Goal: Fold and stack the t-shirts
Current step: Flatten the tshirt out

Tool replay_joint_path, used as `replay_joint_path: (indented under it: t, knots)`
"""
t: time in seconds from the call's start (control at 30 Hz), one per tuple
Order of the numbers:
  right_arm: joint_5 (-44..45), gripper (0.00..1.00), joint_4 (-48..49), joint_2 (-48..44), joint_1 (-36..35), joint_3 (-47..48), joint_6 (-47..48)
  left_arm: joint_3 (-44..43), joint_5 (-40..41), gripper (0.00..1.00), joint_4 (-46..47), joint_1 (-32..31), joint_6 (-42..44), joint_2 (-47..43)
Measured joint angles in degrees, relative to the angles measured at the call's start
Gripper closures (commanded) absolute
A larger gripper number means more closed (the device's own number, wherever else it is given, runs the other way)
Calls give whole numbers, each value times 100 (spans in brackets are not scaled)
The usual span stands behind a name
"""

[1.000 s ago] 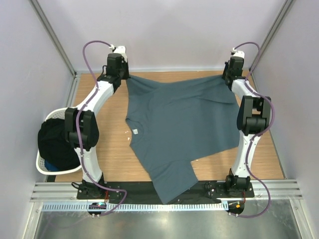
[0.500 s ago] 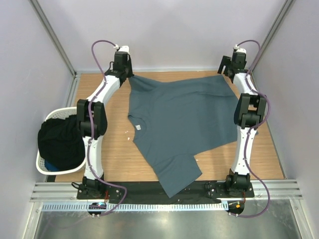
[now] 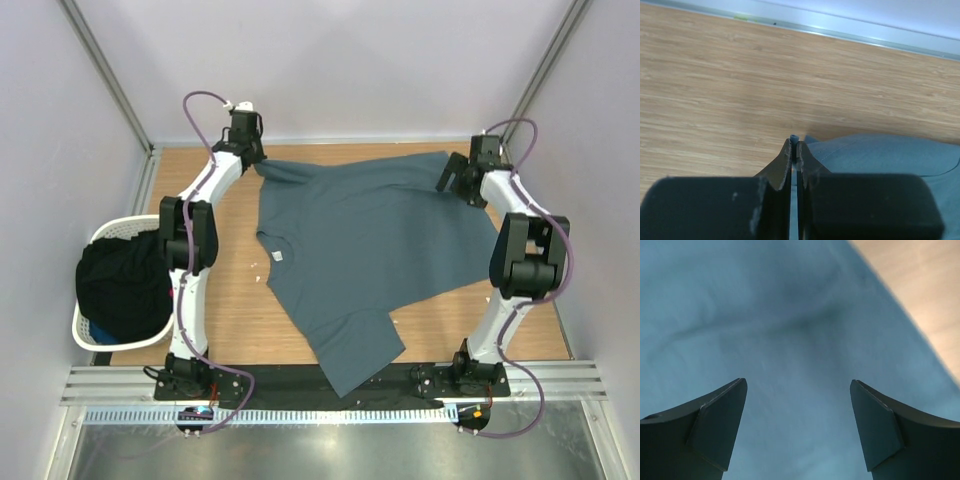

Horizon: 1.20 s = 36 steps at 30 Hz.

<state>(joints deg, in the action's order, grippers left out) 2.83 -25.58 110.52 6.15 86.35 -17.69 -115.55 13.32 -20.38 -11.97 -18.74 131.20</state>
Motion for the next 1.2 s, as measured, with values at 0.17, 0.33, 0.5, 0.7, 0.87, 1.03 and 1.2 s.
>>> replay_joint_path:
  t: [0.17, 0.33, 0.5, 0.7, 0.87, 1.03, 1.2]
  knots:
    - [46, 11, -9, -894, -2, -1399, -284, 227, -129, 100, -17, 57, -44, 0]
    - [72, 11, 199, -1353, -2, -2594, -529, 409, -282, 100, -52, 66, -37, 0]
    - [160, 11, 328, -1755, -15, -3348, -702, 522, -422, 100, -61, 85, -35, -11]
    - [210, 12, 334, -2363, -85, -3985, -879, 719, -525, 100, -101, 138, -24, -101]
    - [262, 14, 291, -2822, -289, -4446, -1051, 758, -581, 100, -114, 175, 83, -140]
    - [326, 28, 192, -3156, -636, -4745, -1250, 758, -647, 100, -116, 190, 177, -146]
    - [457, 40, 7, -3224, -1099, -4798, -1399, 758, -699, 100, -122, 197, 262, -149]
